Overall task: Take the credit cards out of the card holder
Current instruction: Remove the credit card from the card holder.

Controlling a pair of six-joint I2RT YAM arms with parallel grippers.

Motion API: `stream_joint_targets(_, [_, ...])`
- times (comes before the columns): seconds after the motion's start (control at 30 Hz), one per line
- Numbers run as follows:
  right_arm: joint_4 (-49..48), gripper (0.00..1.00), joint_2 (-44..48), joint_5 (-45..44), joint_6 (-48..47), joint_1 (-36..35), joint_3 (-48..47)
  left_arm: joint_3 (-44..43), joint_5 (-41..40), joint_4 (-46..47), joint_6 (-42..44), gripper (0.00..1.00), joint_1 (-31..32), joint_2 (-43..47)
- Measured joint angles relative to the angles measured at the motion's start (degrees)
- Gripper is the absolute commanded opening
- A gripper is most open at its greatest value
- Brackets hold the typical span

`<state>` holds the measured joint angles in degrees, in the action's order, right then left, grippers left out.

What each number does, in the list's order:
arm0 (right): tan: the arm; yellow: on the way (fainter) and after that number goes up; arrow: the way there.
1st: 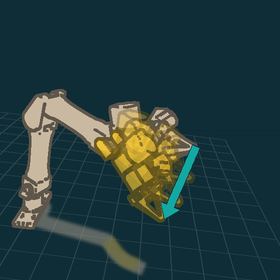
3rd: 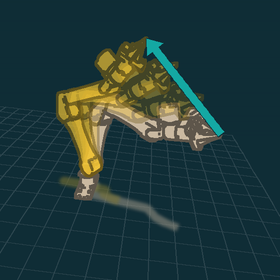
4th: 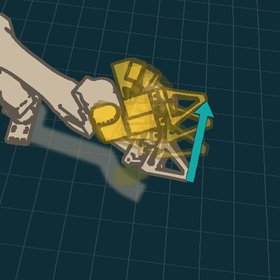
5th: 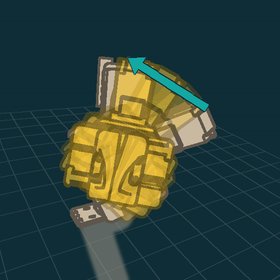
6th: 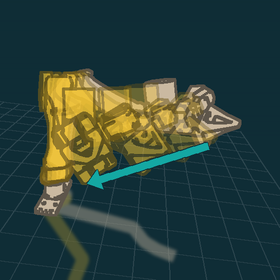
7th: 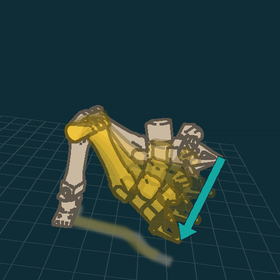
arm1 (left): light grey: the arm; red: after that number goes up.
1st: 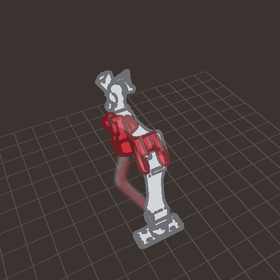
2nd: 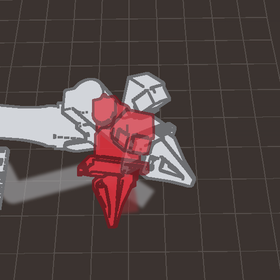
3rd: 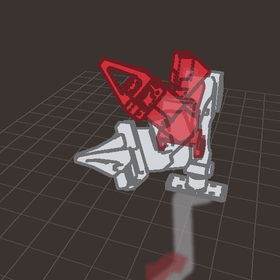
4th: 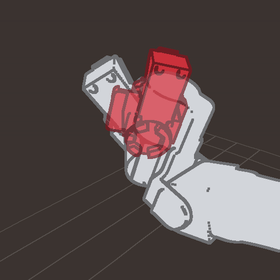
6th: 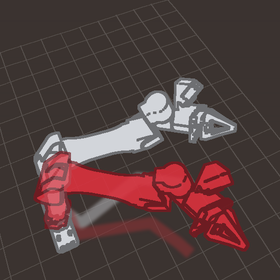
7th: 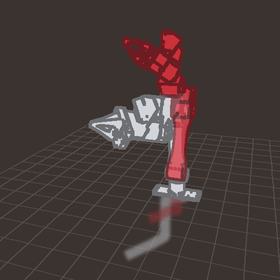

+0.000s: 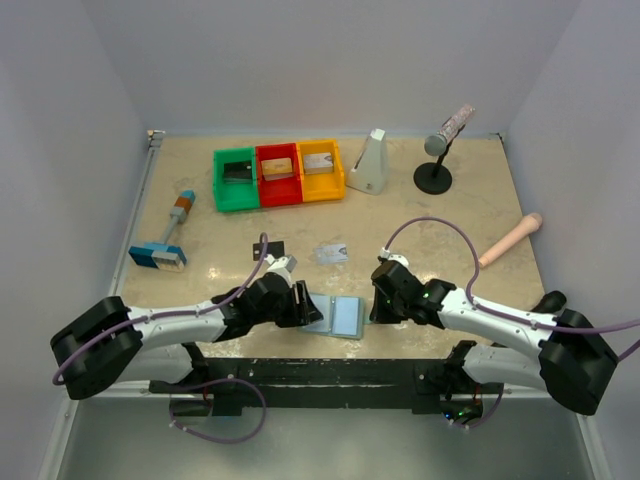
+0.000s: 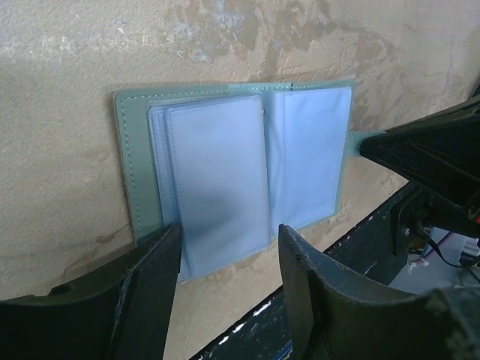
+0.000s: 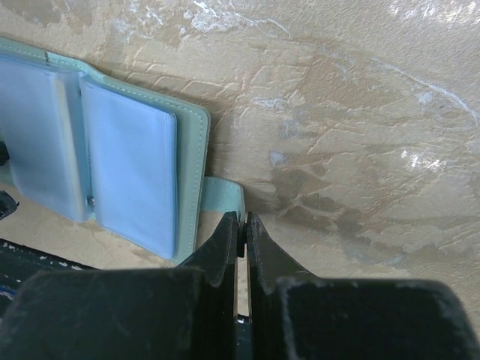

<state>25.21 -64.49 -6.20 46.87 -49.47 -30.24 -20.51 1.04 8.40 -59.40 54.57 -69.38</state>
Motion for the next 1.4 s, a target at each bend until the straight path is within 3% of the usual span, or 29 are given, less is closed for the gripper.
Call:
stream_joint_targets(1.1, [-0.9, 0.0, -1.1, 1.2, 0.5, 0.0, 0.0, -6.4, 7.2, 4.7, 2.2, 0.57, 1.2, -5.2])
stream_joint_targets(1.23, [-0.9, 0.14, -0.9, 1.3, 0.7, 0.0, 0.0, -9.6, 7.8, 4.6, 3.2, 0.57, 2.2, -7.2])
stream_joint_targets(1.4, [-0.4, 0.4, 0.6, 1.2, 1.5, 0.0, 0.4, -12.9, 9.3, 5.0, 3.7, 0.57, 3.7, -11.5])
